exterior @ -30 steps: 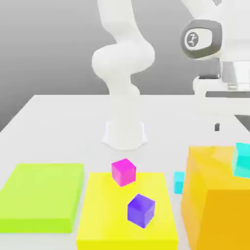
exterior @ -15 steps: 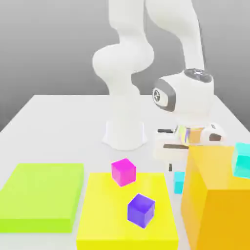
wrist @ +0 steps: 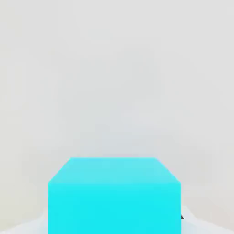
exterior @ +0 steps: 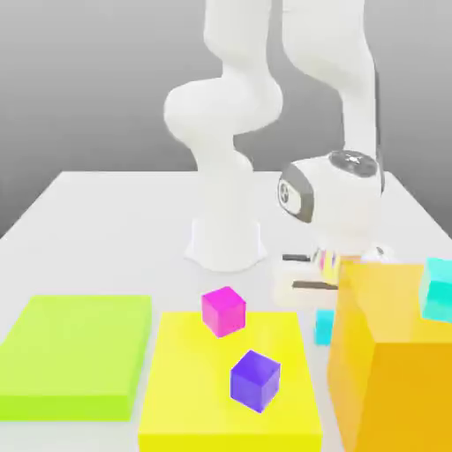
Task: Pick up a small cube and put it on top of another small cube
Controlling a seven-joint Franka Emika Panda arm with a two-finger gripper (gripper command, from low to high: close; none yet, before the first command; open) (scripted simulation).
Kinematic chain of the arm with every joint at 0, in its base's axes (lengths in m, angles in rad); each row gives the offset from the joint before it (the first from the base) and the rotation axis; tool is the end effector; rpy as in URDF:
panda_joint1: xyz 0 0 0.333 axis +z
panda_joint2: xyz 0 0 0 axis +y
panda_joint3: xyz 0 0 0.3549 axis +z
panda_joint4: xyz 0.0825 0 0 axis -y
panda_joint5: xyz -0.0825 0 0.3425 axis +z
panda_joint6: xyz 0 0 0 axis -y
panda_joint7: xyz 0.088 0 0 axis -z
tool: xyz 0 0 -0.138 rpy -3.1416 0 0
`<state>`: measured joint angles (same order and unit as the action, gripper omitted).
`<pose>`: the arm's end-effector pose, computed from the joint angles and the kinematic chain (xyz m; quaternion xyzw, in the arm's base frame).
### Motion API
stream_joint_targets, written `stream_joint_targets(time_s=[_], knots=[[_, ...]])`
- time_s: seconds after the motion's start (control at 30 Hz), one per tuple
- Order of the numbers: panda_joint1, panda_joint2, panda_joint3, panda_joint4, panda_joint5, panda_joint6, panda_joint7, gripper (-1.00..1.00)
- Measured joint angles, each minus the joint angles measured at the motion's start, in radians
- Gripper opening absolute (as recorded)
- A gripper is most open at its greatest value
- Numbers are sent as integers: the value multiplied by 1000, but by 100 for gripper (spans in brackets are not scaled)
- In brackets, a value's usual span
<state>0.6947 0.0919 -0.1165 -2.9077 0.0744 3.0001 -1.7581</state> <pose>0.2821 0.1768 0.2137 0.4252 0.9051 0.0006 0.0005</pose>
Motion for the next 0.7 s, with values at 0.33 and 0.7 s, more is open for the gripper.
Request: stream_joint_targets(time_s=[0.33, 0.7], knots=[[-8, -281, 14, 96, -33, -329, 190, -100], [-189, -566, -115, 111, -118, -600, 142, -100]])
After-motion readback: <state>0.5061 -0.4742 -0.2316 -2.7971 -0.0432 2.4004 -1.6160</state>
